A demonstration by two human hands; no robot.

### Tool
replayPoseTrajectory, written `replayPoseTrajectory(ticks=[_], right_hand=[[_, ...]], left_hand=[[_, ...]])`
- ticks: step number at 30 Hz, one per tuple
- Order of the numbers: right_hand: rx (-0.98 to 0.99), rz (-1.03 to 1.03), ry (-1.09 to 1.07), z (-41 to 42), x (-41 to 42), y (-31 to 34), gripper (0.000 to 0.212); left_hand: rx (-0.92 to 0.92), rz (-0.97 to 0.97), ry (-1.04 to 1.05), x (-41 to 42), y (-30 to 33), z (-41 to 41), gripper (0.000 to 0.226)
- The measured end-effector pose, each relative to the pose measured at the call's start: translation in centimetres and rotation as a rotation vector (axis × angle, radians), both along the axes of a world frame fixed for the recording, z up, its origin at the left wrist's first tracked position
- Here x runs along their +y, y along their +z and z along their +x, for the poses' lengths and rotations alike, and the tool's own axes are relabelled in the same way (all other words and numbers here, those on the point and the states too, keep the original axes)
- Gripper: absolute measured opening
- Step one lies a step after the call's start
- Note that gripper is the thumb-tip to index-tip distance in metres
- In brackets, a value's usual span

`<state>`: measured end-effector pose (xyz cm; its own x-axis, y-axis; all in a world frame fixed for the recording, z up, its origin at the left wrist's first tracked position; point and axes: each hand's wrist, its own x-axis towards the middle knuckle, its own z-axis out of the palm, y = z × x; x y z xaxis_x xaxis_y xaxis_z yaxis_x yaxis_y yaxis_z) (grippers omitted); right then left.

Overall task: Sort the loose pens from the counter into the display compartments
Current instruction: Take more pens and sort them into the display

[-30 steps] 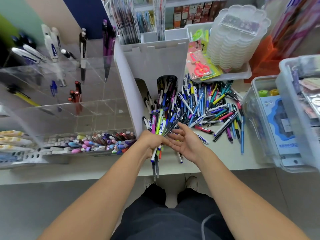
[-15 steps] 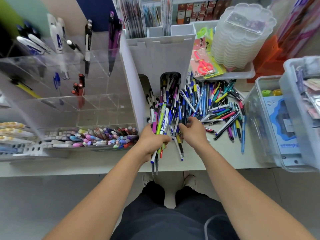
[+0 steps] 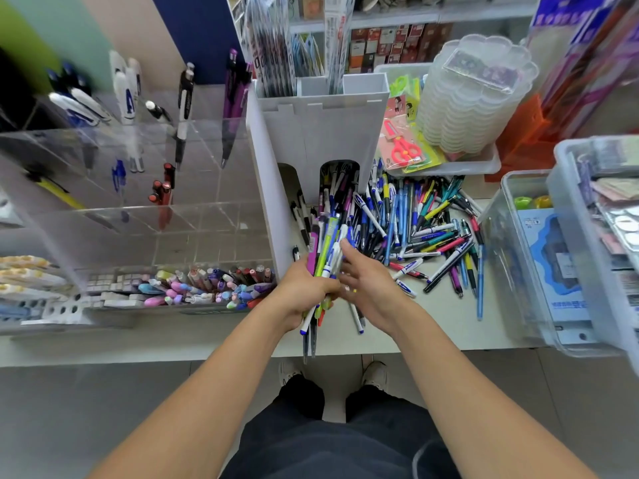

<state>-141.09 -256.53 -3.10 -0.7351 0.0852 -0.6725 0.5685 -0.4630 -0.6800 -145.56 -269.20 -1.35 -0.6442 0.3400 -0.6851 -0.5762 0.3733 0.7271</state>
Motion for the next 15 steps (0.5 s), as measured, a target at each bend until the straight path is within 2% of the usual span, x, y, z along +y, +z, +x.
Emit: replayPoseTrajectory(ticks=[2, 4, 9, 12, 15], right_hand=[[0.03, -0.122, -0.04, -0.4, -0.7, 0.5, 0.036], [0.05, -0.152, -0.101, -0.8, -1.1, 0.8, 0.033], [0.195, -0.187, -0.176, -2.0, 0.2, 2.3, 0.058], [0.284, -0.118, -0.166, -3.2, 0.6, 4.3, 0.039], [0.297, 0.04, -0.144, -4.3, -0.8, 6.7, 0.028]], left_hand=[[0.047, -0.01, -0.066, 0.1, 0.3, 0.1, 0.046], [0.078, -0.017, -0.077, -0.2, 0.7, 0.1, 0.048], [0.077, -0.022, -0.156, -2.1, 2.8, -0.1, 0.039], [0.069, 0.002, -0.172, -3.5, 4.3, -0.2, 0.034], [0.047, 0.055, -0.183, -5.0, 6.1, -0.6, 0.032]])
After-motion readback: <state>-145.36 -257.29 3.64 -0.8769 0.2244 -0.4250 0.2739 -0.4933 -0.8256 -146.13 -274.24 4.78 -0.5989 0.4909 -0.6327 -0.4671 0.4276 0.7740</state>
